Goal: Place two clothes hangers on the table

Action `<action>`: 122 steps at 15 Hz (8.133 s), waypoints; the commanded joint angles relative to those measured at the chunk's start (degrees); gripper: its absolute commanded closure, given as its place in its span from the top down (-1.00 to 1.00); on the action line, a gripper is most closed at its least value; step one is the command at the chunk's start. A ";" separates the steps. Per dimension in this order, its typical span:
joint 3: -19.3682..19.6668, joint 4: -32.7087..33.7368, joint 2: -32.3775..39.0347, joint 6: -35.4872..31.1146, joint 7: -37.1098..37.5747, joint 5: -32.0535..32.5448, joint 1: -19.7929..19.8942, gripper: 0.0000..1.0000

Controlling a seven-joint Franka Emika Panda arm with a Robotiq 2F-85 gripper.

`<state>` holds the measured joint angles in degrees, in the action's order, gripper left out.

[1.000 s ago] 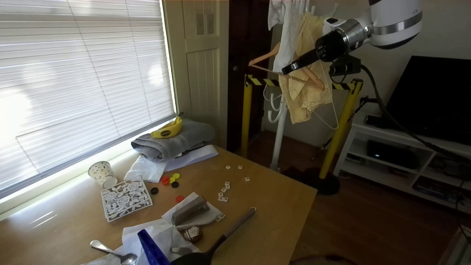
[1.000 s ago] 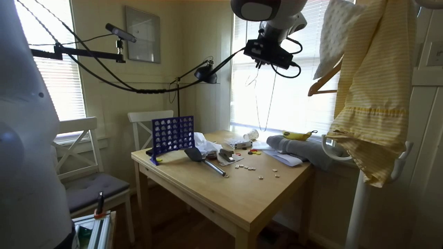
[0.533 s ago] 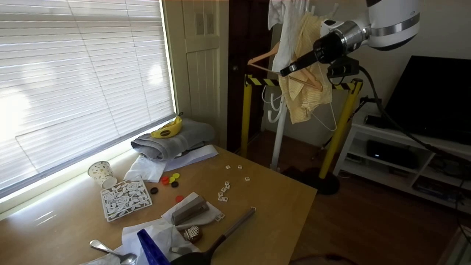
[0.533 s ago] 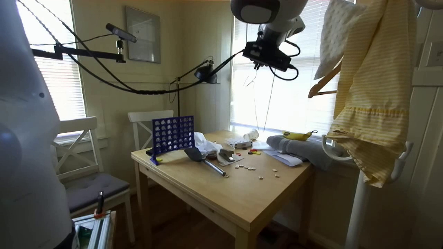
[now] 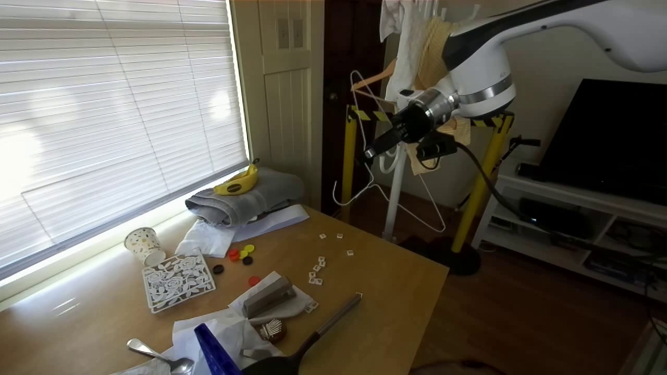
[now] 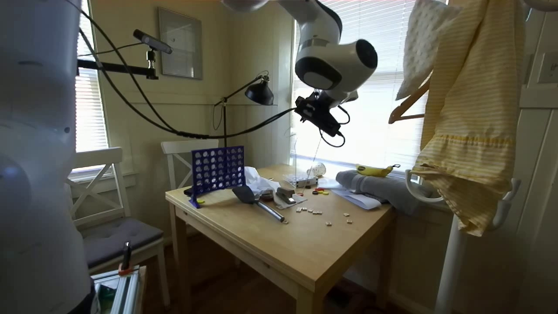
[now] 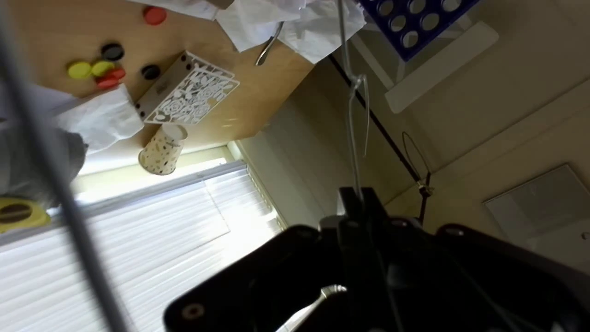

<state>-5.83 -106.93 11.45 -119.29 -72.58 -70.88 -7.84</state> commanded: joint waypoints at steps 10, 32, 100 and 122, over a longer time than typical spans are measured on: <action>-0.88 13.89 24.57 10.09 13.92 0.79 3.07 -0.98; -2.10 25.41 35.13 10.37 35.33 19.89 2.52 -0.98; 6.65 -17.87 -42.28 -6.18 68.66 73.41 1.14 1.00; 8.89 -14.55 -34.18 -15.29 60.29 74.01 6.83 1.00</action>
<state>4.11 -122.90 -25.36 -132.31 -13.74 0.57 -2.66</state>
